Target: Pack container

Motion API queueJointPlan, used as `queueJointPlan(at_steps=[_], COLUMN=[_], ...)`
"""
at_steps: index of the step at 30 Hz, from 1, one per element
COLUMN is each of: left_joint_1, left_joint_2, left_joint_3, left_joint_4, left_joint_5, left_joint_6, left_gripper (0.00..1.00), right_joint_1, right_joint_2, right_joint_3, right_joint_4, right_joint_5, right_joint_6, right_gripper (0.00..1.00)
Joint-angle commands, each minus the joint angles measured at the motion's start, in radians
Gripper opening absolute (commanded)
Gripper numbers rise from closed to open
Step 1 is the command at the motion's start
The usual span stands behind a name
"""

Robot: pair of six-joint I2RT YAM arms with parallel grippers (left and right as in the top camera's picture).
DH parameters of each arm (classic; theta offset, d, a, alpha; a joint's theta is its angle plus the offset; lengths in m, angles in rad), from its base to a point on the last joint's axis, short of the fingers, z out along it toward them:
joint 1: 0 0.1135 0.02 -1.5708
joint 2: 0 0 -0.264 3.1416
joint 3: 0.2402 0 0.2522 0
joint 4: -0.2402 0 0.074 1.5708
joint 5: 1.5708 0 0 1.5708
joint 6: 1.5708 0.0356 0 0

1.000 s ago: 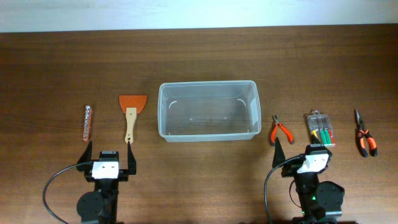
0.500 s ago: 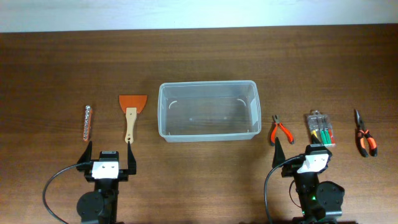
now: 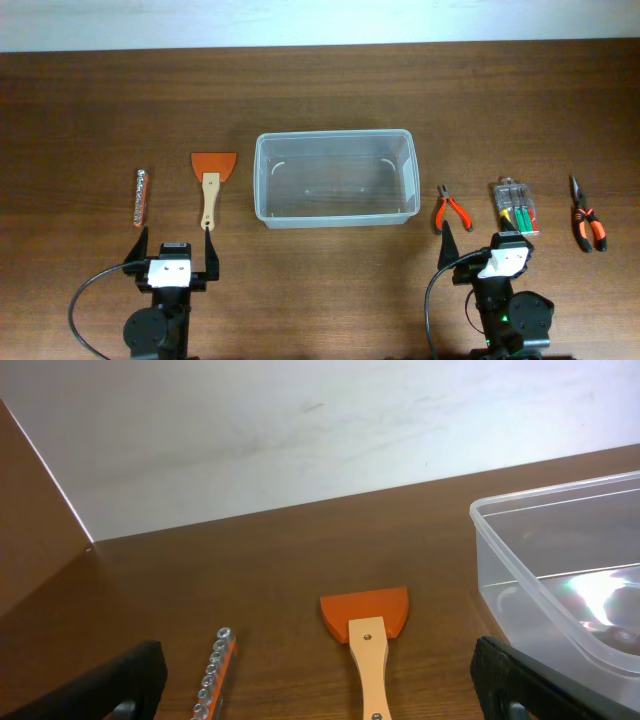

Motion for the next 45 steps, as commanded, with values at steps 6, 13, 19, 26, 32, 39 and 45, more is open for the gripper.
queueJointPlan(at_steps=[6,13,19,26,32,39,45], left_joint_1=[0.005,0.005,0.005,0.005,0.005,0.005,0.005], left_joint_2=[-0.006,-0.006,-0.006,-0.006,-0.006,-0.006,-0.006], left_joint_3=[-0.008,-0.008,-0.008,-0.008,-0.008,-0.008,-0.008], left_joint_4=[0.0,0.0,0.0,0.0,0.0,0.0,0.0], left_joint_5=[-0.008,-0.008,-0.008,-0.008,-0.008,-0.008,-0.008], left_joint_6=[-0.009,-0.009,-0.009,-0.009,-0.009,-0.009,-0.009], left_gripper=[0.99,0.99,0.99,0.99,0.99,0.99,0.99], right_joint_1=[0.0,0.0,0.0,0.0,0.0,-0.001,-0.001], right_joint_2=[-0.011,-0.011,-0.011,-0.011,-0.011,-0.011,-0.011], right_joint_3=[-0.01,-0.01,-0.01,-0.01,-0.01,-0.01,-0.009], right_joint_4=[0.003,0.003,0.003,0.003,0.003,0.018,0.018], right_joint_5=[0.001,0.001,0.001,0.001,0.001,0.043,0.022], right_joint_6=[0.005,0.005,0.005,0.005,0.005,0.001,0.006], right_gripper=[0.99,0.99,0.99,0.99,0.99,0.99,0.99])
